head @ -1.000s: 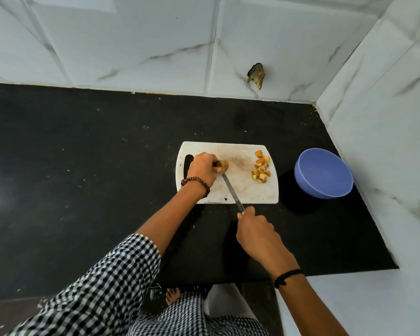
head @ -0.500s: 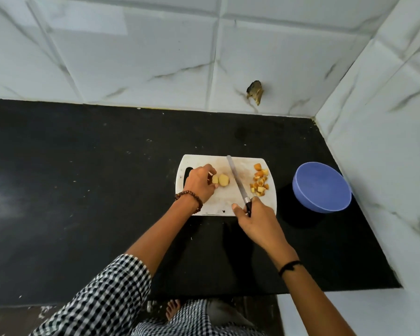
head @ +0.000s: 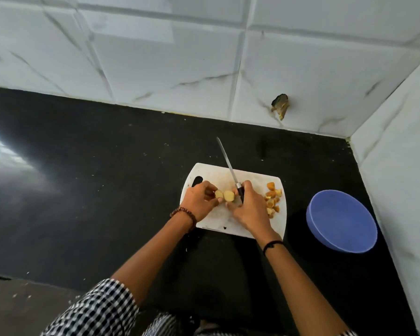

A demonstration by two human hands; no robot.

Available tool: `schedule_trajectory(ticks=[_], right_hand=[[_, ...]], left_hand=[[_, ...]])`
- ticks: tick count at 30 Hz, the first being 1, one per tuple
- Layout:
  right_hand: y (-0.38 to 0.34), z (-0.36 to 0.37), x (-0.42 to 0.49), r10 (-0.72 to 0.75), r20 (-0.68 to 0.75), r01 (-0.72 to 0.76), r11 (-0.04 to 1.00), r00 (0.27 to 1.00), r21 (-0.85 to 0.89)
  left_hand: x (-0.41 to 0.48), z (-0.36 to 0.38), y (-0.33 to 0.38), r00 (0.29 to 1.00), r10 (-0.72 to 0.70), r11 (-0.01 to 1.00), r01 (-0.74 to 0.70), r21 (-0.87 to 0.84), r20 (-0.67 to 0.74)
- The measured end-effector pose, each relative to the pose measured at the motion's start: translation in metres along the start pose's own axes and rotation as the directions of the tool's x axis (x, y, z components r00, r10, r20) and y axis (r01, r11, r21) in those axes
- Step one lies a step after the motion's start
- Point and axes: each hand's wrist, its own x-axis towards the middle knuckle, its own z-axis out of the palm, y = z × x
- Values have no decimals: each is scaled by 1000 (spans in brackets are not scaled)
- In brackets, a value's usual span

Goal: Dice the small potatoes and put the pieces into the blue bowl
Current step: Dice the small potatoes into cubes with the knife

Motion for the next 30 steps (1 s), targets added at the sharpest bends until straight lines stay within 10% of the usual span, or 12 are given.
schedule_trajectory(ticks=[7, 16, 30], right_hand=[[11, -12, 18, 105, 77, -118, 972, 992, 204], [-16, -28, 63, 12, 187, 43, 958, 982, -284], [-36, -15, 92, 66, 221, 7, 949, 973, -315]], left_hand=[[-5, -3, -3, 998, -70, 989, 68, -134, -8], [-6, -11, -8, 994, -104, 983, 96, -158, -38], [11, -30, -15, 993, -113, 980, 105, -168, -40]])
